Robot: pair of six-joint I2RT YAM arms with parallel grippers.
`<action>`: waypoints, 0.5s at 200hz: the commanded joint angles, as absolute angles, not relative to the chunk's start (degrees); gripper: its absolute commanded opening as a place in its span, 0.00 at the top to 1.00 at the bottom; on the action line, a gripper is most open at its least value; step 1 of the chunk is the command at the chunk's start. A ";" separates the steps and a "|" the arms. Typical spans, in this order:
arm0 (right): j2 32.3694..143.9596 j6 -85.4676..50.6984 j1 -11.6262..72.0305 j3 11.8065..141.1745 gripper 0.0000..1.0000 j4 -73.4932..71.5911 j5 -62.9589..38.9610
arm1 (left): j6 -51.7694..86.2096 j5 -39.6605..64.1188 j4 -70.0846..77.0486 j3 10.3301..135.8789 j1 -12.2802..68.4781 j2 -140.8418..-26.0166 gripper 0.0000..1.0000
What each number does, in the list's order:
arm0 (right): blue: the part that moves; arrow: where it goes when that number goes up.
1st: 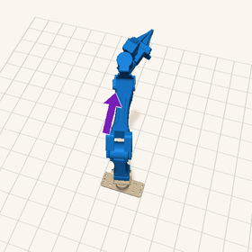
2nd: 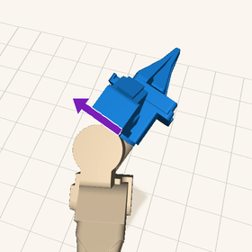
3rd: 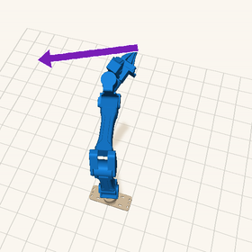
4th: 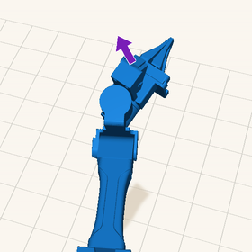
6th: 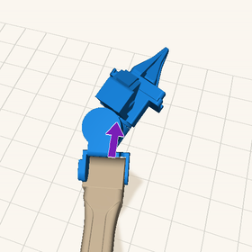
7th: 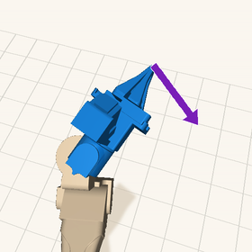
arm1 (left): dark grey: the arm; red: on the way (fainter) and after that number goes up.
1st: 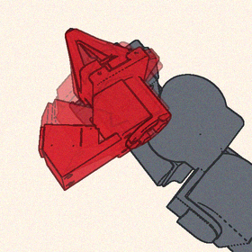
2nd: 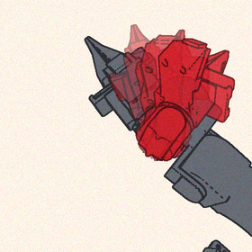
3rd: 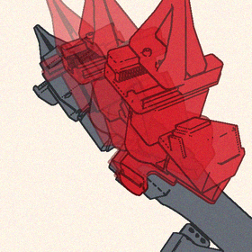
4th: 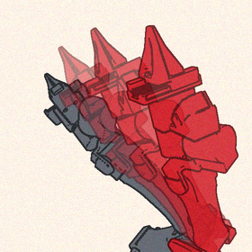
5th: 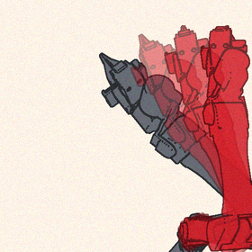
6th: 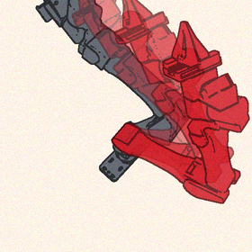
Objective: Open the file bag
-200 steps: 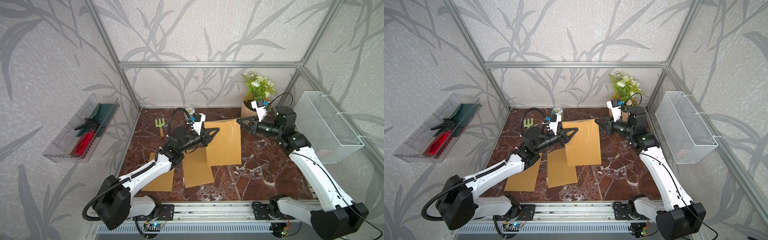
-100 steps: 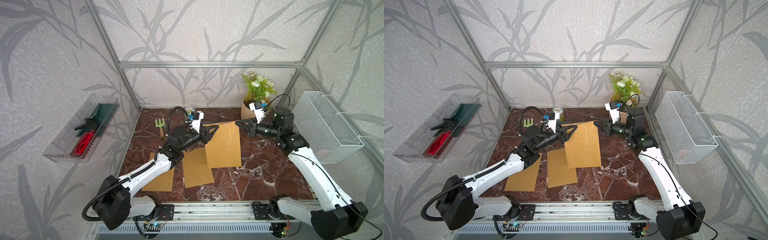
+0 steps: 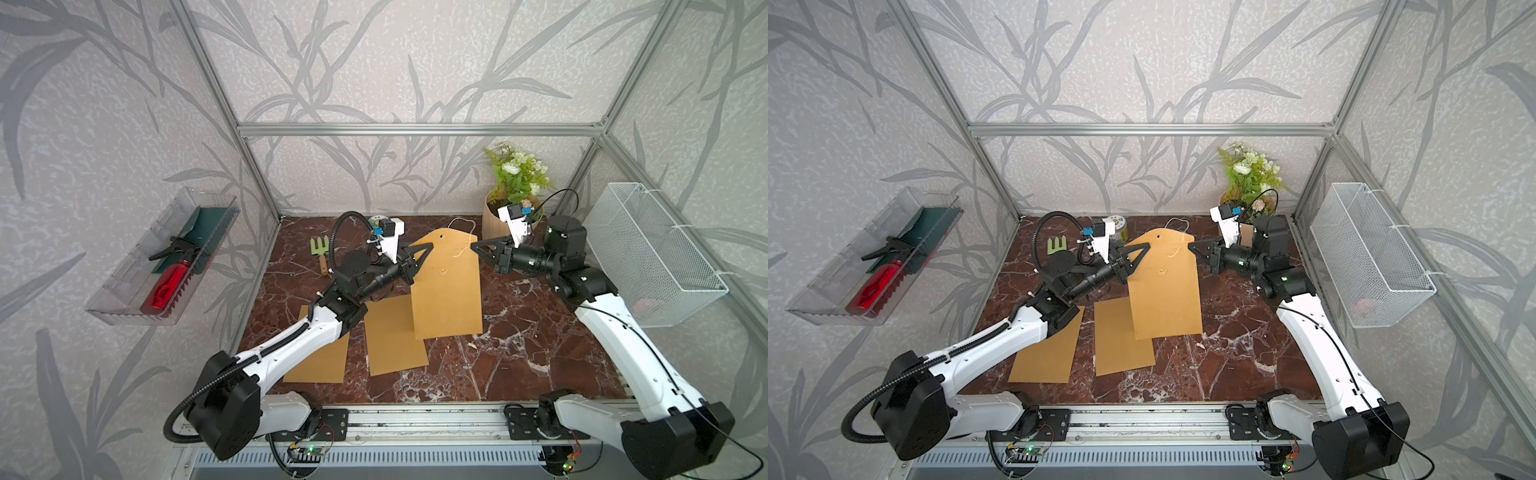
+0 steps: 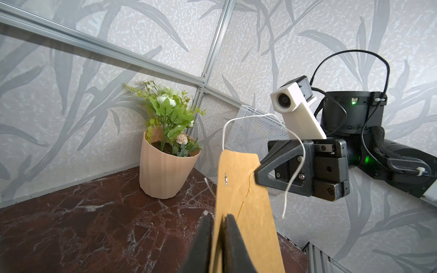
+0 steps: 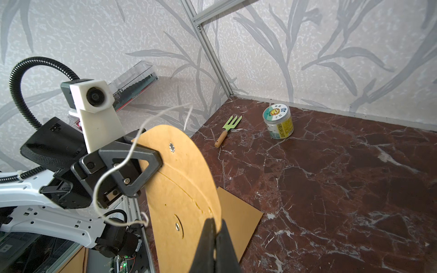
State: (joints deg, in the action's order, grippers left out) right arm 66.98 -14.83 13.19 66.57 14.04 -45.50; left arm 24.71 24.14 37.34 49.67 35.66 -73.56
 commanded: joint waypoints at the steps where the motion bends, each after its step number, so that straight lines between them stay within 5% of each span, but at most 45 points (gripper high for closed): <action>1: 66.84 -13.89 13.80 65.59 0.95 14.30 -45.97 | 25.44 24.35 41.73 51.68 35.45 -72.43 0.94; 100: 65.39 -14.71 13.80 63.95 0.68 13.11 -46.46 | 26.88 23.04 44.40 50.36 35.23 -72.44 1.00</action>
